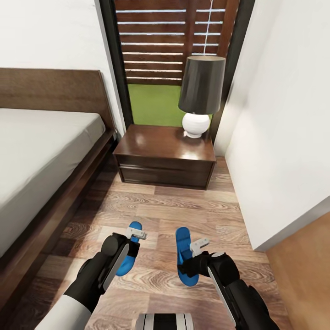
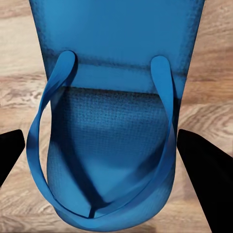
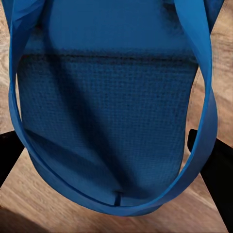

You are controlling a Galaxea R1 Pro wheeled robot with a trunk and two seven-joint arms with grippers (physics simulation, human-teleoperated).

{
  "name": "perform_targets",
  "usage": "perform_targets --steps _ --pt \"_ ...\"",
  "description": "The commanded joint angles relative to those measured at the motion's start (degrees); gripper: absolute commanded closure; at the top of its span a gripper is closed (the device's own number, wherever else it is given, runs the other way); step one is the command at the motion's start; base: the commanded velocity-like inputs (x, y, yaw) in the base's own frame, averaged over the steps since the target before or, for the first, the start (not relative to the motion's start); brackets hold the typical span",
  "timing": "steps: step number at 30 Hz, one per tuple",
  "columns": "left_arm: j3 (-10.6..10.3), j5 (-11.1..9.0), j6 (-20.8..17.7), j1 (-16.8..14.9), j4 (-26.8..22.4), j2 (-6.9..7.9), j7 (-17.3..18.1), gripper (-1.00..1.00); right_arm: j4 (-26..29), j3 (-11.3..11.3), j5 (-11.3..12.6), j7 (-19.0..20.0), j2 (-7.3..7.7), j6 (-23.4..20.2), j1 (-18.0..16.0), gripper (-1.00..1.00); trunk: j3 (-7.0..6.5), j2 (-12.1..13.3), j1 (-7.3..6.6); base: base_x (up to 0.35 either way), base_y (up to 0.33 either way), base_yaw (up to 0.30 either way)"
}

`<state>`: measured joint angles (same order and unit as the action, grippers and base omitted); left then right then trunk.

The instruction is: In the bedroom, move the book from the bed onto either nightstand, and place the two sandals side by side next to the bed.

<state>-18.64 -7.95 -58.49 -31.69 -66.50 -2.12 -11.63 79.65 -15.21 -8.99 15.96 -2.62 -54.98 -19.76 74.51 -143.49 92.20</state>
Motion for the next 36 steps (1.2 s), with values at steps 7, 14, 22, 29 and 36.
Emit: perform_targets --steps 7,14,22,29,36 --pt "-0.1 -0.6 -0.1 0.0 0.0 0.01 -0.6 1.00 0.1 0.0 -0.6 0.5 -0.01 -0.2 0.0 1.00 0.62 0.0 -0.01 0.000 0.000 0.109" --pt "-0.1 -0.6 0.0 0.0 0.0 0.01 -0.6 1.00 0.1 0.0 -0.6 0.5 -0.01 -0.2 0.0 1.00 1.19 0.0 -0.01 0.000 0.000 0.109" --pt "-0.1 -0.6 0.0 0.0 0.0 0.01 -0.6 1.00 0.1 0.0 -0.6 0.4 -0.01 -0.2 0.0 1.00 1.85 0.0 -0.01 0.000 0.000 0.109" --pt "-0.8 -0.6 0.0 0.0 0.0 0.01 -0.6 1.00 0.1 0.0 -0.6 0.4 -0.01 -0.2 0.0 1.00 2.42 0.0 -0.01 0.000 0.000 0.109" --pt "-1.1 -0.6 0.0 0.0 0.0 0.01 -0.6 1.00 0.1 0.0 -0.6 0.4 -0.01 -0.2 0.0 1.00 2.99 0.0 -0.01 0.000 0.000 0.109"
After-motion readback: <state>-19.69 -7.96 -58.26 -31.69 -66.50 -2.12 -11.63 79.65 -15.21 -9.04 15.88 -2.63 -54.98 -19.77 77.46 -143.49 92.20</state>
